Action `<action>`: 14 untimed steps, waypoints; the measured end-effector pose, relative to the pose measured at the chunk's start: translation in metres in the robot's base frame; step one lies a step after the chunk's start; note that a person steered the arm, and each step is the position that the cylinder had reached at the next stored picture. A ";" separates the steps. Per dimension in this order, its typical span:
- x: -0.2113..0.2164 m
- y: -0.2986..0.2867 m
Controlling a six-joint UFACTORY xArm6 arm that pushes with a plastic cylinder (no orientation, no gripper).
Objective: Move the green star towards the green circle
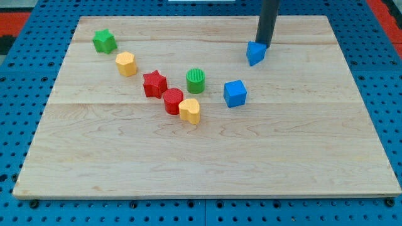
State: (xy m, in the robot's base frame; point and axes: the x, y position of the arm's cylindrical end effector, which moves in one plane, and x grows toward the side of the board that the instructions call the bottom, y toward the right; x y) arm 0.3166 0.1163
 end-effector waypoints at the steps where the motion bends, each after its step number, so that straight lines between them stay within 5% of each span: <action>1: 0.038 -0.046; 2: 0.046 -0.049; 4: -0.004 -0.011; 7: -0.099 -0.271; 8: -0.106 -0.358; 9: -0.066 -0.391; 11: -0.068 -0.342; 14: -0.008 -0.304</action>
State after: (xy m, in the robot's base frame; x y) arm 0.3085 -0.1875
